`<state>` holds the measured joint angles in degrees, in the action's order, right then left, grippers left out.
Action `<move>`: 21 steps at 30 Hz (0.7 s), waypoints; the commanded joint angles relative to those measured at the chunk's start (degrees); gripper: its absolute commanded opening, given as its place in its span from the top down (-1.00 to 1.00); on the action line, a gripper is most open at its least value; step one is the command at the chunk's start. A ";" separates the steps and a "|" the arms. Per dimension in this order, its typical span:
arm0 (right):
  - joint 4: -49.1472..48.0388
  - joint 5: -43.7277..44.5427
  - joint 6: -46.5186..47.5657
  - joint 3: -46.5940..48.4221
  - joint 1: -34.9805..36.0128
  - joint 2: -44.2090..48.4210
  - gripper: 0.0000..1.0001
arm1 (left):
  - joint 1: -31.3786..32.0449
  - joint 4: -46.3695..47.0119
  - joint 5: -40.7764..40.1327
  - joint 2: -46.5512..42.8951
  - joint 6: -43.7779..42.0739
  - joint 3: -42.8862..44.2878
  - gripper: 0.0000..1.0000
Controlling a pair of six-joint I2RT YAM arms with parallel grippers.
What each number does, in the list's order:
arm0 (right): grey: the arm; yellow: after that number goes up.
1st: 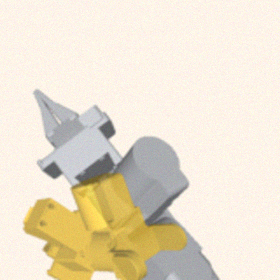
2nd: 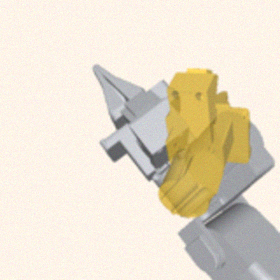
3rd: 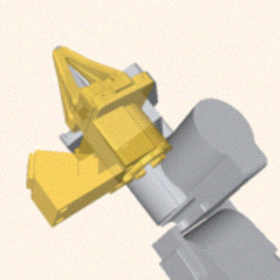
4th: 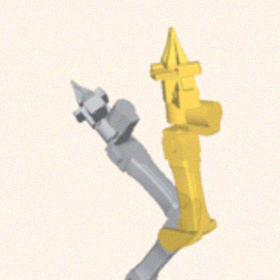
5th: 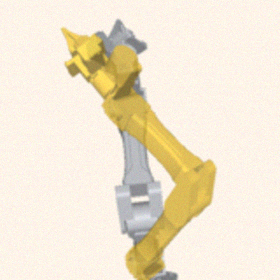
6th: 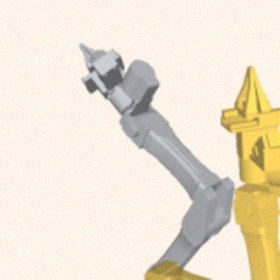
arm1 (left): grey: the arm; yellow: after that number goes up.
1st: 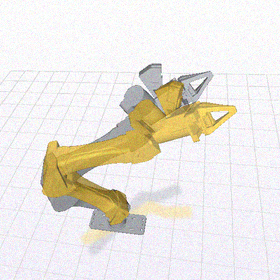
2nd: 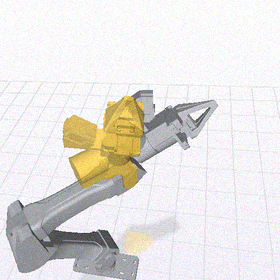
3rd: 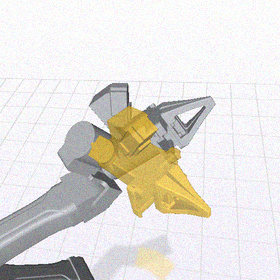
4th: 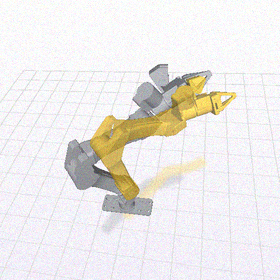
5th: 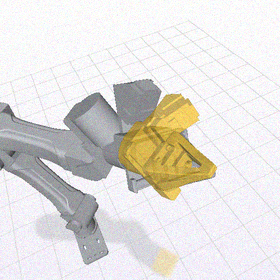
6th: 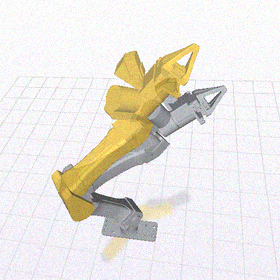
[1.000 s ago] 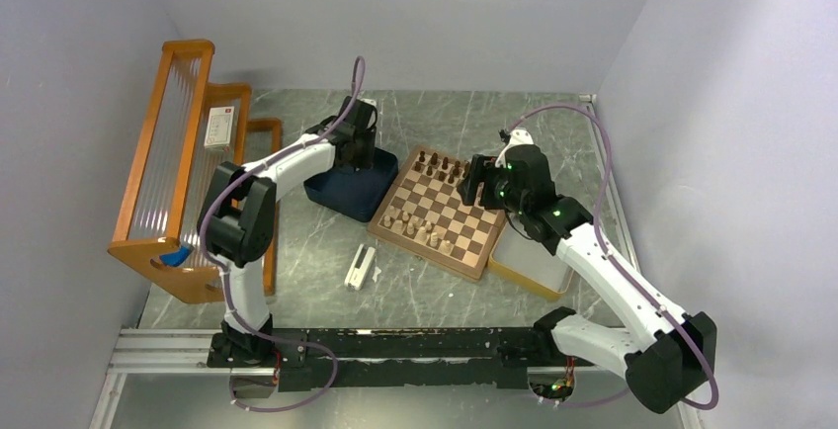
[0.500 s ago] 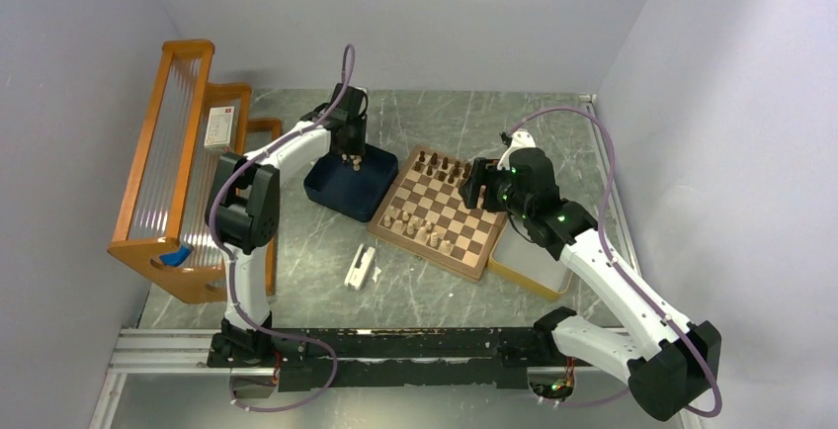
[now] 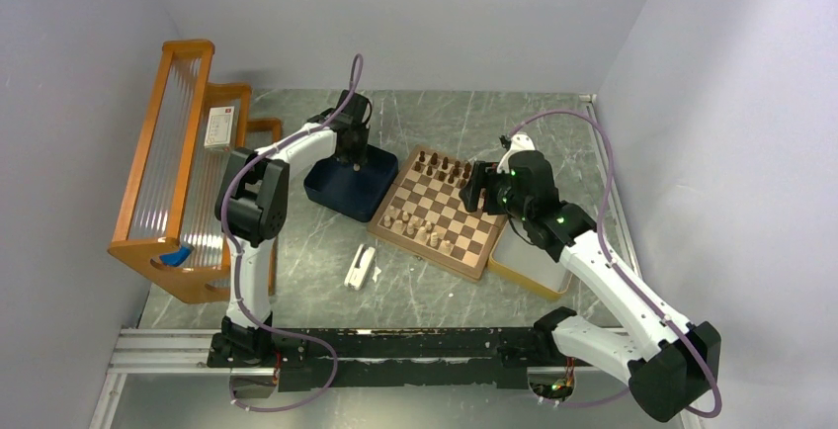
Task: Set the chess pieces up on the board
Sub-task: Pick up the chess piece from the storage box.
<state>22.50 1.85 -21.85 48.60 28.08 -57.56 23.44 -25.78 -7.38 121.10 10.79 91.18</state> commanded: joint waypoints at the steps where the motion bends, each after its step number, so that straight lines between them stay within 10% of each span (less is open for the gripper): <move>1: -0.77 -0.45 0.47 -0.48 -0.21 0.65 -0.42 | -0.15 -0.32 0.67 -0.07 -0.89 0.71 0.45; 21: -3.74 5.37 -2.33 -4.11 -0.29 -3.11 -0.43 | 0.18 -5.43 7.82 -6.99 -3.58 3.44 0.77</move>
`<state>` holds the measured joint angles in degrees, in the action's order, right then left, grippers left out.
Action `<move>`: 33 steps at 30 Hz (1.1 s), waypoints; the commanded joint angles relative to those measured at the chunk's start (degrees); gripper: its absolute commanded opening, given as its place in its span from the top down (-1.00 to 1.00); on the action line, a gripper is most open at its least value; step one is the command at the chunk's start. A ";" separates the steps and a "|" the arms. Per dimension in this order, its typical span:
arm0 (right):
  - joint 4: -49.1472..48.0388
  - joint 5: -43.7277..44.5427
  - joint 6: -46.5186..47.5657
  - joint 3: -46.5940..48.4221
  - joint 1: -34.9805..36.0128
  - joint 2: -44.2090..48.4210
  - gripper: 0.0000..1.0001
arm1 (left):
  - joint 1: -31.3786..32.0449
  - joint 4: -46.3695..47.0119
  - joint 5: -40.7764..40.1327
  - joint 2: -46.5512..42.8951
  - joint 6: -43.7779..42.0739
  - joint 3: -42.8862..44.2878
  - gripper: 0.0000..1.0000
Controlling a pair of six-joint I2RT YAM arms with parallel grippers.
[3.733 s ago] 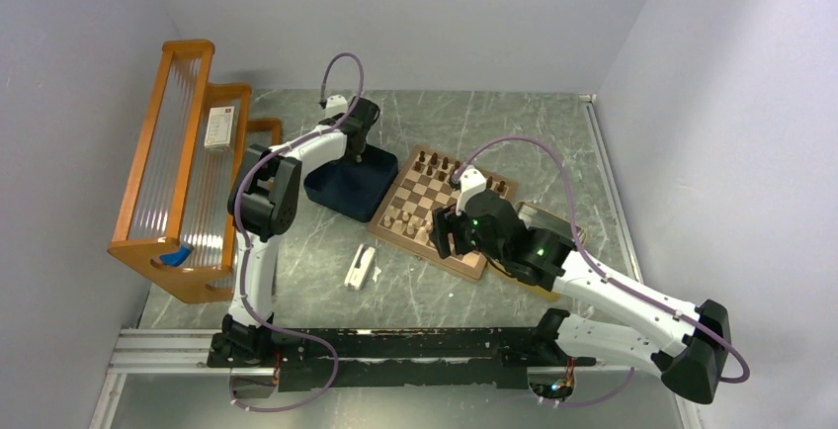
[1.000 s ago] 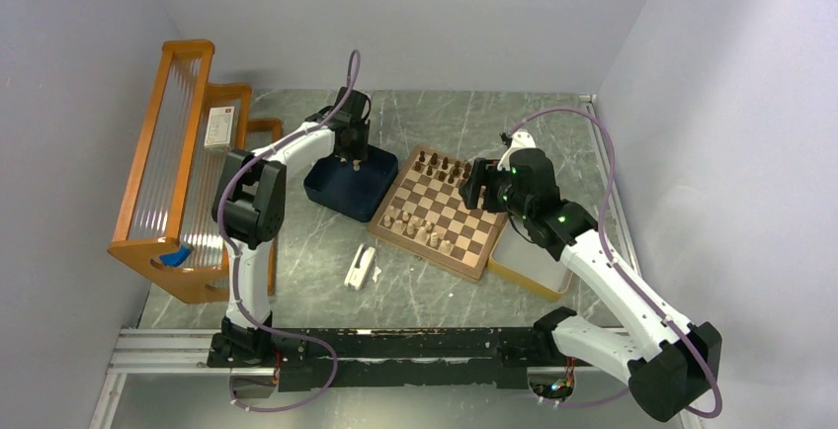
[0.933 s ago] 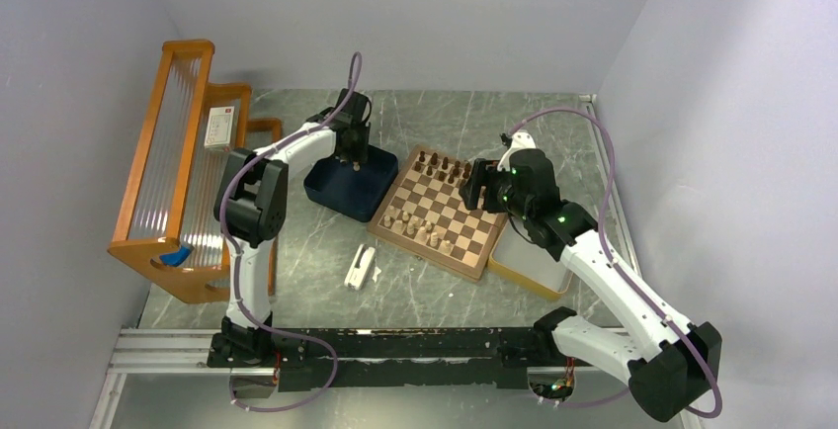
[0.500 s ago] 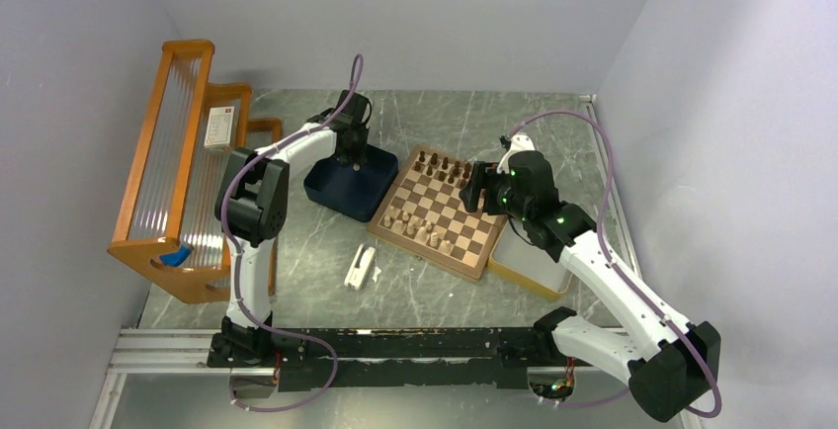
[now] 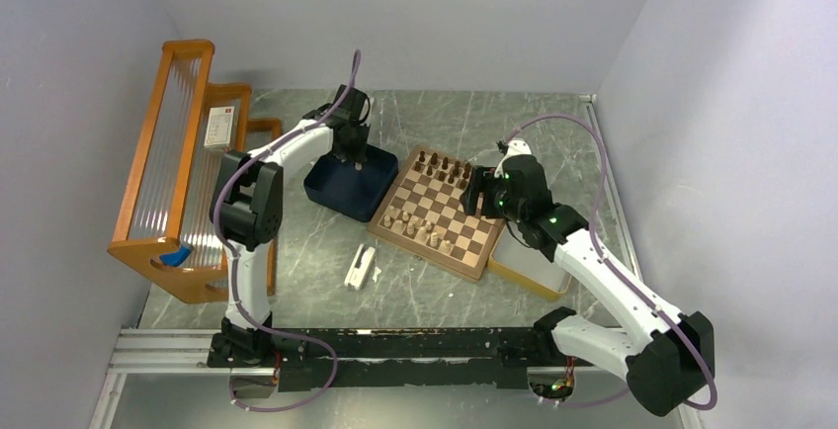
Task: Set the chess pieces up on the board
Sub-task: Pick up the chess piece from the storage box, then place the chess piece on the chessboard.
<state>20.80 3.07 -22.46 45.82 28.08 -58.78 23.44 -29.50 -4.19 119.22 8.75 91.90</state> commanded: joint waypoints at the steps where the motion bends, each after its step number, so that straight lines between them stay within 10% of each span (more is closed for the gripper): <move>1: -1.81 5.38 -2.61 -1.23 -0.36 -2.75 -0.43 | 0.42 -1.78 5.37 -6.23 -1.85 2.50 0.77; 20: -9.39 -2.45 -9.44 5.00 -18.41 -19.20 -0.47 | 16.37 -3.01 12.93 -22.81 -2.05 -4.61 0.75; 33: -9.46 -0.23 -10.70 3.33 -24.75 -17.48 -0.49 | 35.71 -0.28 4.41 -22.27 3.65 -4.73 0.76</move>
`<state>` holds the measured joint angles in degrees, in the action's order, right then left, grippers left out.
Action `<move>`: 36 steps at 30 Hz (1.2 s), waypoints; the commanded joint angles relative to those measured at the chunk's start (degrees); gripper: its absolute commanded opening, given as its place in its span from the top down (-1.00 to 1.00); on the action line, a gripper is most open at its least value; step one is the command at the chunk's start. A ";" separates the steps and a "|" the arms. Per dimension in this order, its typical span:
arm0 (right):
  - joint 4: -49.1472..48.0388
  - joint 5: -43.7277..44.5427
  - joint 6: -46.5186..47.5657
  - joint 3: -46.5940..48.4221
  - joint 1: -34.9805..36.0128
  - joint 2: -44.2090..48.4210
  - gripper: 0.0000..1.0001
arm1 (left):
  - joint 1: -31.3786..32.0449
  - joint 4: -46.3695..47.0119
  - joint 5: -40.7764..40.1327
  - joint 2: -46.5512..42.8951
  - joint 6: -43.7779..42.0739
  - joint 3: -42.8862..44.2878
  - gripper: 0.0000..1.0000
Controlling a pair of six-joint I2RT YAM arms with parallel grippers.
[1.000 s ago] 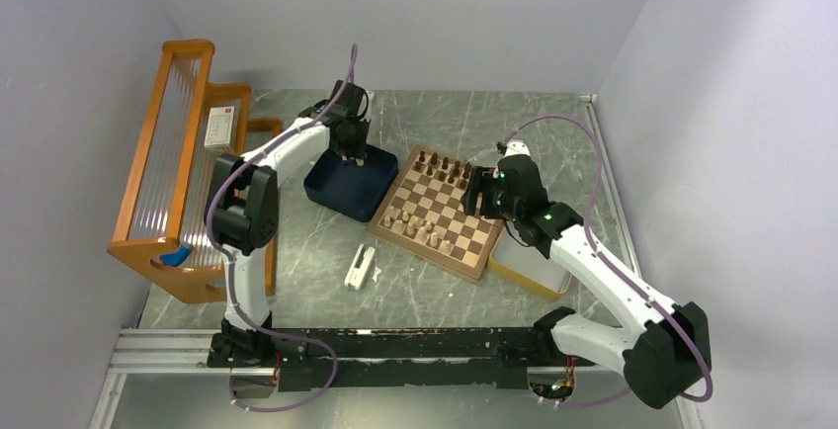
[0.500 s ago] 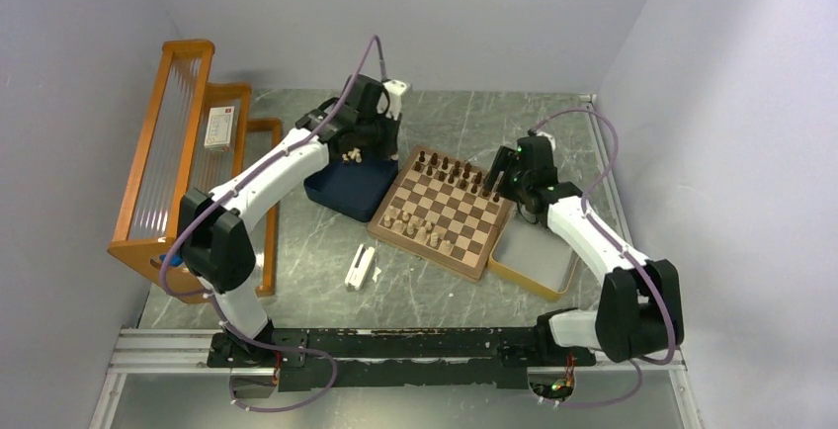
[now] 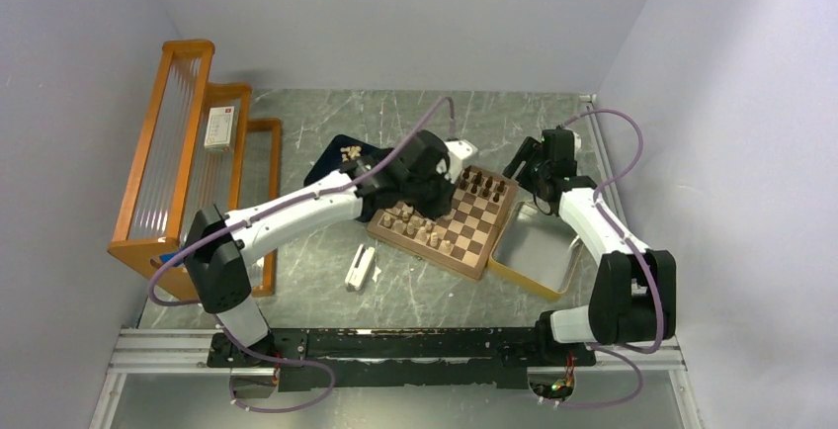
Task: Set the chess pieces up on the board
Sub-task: Place the chess piece on the chessboard.
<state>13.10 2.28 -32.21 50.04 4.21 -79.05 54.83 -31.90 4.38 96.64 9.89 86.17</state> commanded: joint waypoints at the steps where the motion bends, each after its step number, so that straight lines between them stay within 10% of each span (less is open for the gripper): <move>1: -1.63 0.65 -0.82 -1.13 -1.07 3.12 -0.49 | 5.46 2.18 -4.28 0.91 2.90 1.28 0.76; 36: 3.21 5.56 -6.01 0.82 -9.04 18.95 -0.51 | 15.75 1.72 -16.54 17.53 3.46 7.94 0.73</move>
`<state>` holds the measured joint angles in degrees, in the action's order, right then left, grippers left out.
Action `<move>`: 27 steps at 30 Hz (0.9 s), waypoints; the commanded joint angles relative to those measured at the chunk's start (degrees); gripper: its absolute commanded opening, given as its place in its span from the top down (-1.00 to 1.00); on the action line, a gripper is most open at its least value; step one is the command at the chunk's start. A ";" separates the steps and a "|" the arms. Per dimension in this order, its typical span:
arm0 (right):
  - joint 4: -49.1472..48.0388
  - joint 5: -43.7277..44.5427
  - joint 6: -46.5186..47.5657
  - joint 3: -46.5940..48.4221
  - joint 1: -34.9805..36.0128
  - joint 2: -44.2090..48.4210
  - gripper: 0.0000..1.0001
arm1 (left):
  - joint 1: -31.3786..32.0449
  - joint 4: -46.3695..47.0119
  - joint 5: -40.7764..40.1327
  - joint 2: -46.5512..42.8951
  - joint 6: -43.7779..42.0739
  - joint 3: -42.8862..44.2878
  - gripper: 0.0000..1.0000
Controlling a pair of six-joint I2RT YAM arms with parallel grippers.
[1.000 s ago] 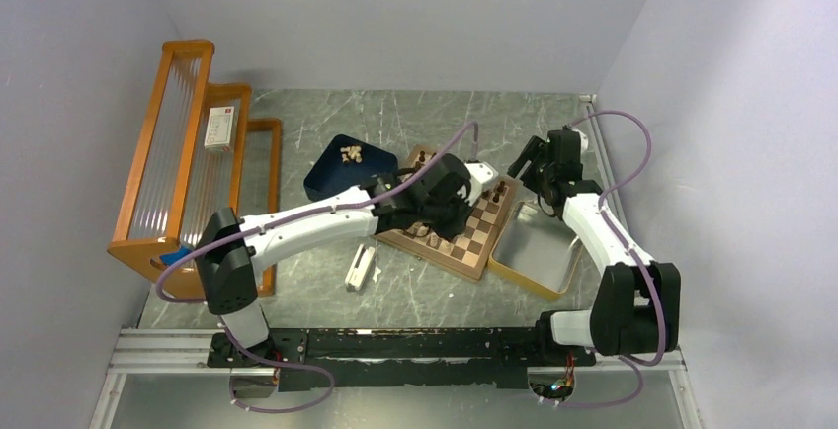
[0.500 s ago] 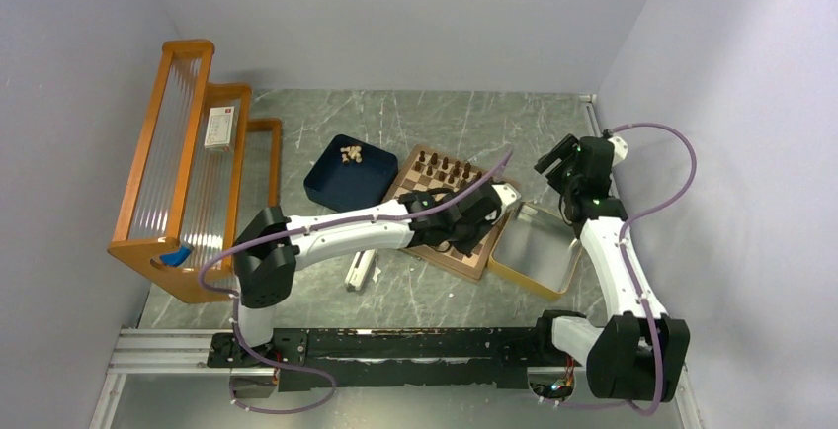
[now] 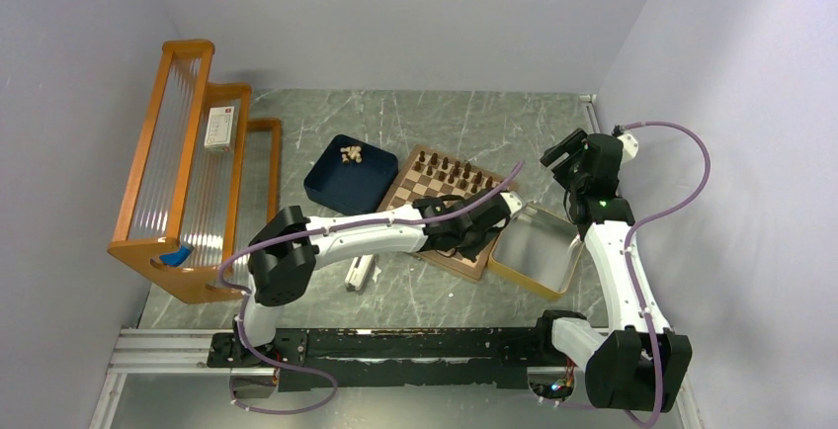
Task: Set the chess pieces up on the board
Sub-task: Place the chess piece on the chessboard.
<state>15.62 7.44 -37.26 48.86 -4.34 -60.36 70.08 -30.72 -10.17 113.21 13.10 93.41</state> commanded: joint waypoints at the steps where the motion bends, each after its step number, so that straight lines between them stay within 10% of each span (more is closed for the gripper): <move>1: 0.72 0.22 -1.24 1.95 -0.50 0.18 -0.51 | 0.49 0.76 -1.88 1.37 0.20 0.54 0.73; 27: 0.02 -2.25 -1.60 1.46 -0.50 -0.20 -0.51 | 0.40 4.92 -1.52 6.06 1.26 -1.76 0.69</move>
<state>15.94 5.13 -39.22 49.08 -4.34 -60.62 70.11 -27.53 -10.59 118.04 14.24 91.31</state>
